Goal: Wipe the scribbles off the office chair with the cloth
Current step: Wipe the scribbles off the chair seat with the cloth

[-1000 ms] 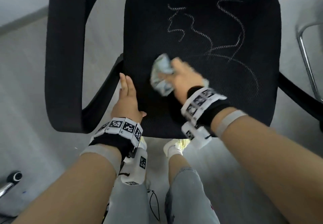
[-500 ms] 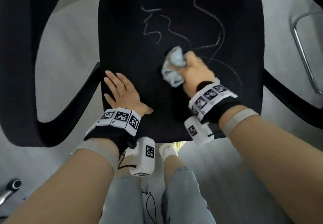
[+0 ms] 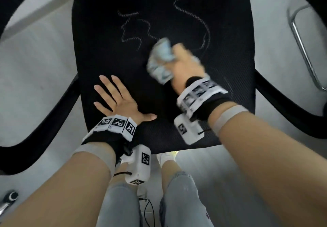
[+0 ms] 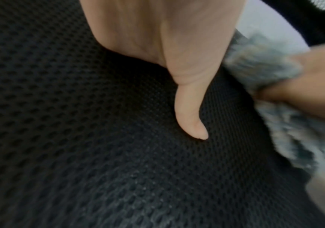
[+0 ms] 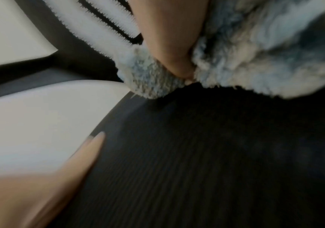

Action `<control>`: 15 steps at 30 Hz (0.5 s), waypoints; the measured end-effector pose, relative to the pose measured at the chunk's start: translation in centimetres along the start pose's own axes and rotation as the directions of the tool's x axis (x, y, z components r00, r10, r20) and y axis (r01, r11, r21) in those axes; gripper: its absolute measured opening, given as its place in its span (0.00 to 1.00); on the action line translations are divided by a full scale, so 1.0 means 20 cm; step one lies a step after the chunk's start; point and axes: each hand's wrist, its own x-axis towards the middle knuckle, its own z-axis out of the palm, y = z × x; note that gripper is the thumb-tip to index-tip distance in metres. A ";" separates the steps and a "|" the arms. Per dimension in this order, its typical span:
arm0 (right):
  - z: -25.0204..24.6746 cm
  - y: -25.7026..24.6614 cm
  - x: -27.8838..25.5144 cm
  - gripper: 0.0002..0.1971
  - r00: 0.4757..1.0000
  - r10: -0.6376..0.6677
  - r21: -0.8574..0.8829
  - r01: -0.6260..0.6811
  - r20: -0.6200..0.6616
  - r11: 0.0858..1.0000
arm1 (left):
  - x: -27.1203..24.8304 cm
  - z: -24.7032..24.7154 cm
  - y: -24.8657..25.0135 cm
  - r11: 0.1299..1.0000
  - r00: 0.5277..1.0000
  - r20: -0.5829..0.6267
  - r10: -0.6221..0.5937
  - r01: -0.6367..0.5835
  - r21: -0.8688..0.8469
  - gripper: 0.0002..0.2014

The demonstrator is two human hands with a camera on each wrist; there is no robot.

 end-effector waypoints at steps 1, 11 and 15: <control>-0.05 0.08 0.02 0.17 0.989 0.117 -0.008 -0.118 -0.093 0.993 | 0.00 -0.01 0.01 1.000 1.000 0.011 -0.001 0.001 0.003 0.76; 0.14 -0.22 -0.03 0.22 0.960 -0.213 -0.072 0.229 0.180 0.971 | 0.04 0.04 0.03 0.997 0.996 -0.052 -0.071 0.073 0.026 0.72; -0.01 0.02 0.09 0.12 0.990 0.115 0.203 -0.095 -0.084 0.975 | 0.05 0.01 0.03 0.999 0.999 0.013 -0.052 0.052 0.017 0.78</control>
